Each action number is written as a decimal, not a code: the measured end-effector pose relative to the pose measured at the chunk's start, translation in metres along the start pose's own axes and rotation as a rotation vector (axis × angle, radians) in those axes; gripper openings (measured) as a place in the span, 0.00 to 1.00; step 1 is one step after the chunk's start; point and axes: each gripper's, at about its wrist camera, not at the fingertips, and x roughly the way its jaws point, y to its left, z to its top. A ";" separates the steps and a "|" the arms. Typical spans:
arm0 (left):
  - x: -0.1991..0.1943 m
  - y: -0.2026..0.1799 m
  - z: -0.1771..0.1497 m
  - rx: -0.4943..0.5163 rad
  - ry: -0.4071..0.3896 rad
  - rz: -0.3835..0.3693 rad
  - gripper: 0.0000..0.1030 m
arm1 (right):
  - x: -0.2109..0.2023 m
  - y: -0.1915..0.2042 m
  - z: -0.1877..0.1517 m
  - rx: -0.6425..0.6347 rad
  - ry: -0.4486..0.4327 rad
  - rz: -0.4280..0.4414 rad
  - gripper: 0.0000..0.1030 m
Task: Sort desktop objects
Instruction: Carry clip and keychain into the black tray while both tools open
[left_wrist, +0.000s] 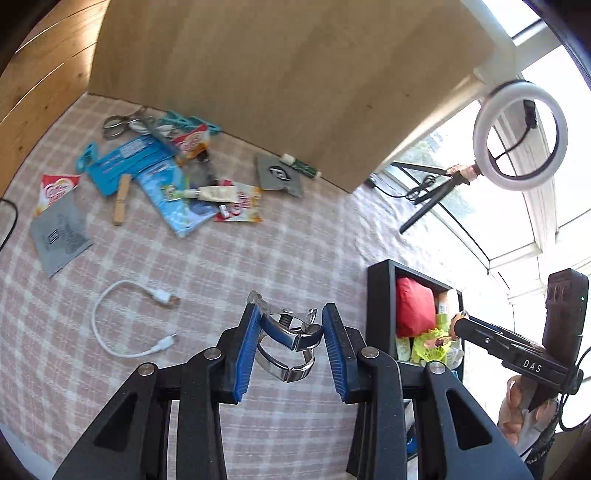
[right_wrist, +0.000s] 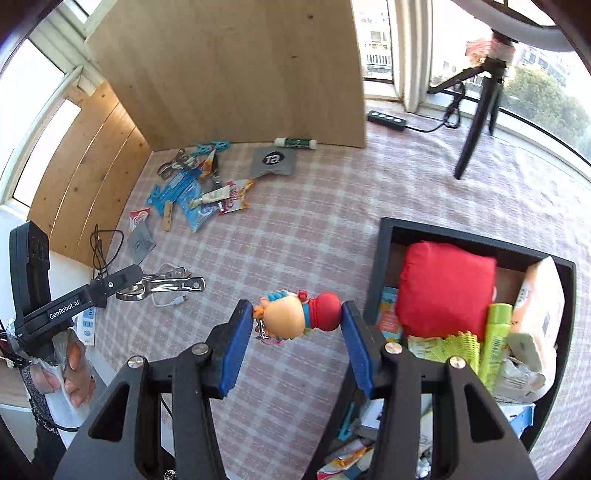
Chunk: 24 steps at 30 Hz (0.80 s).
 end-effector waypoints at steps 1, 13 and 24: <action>0.003 -0.014 0.001 0.026 0.007 -0.016 0.32 | -0.007 -0.013 -0.004 0.023 -0.010 -0.010 0.47; 0.053 -0.173 -0.024 0.285 0.138 -0.178 0.32 | -0.063 -0.143 -0.066 0.257 -0.049 -0.150 0.47; 0.072 -0.261 -0.071 0.472 0.237 -0.254 0.32 | -0.067 -0.193 -0.104 0.388 -0.035 -0.172 0.47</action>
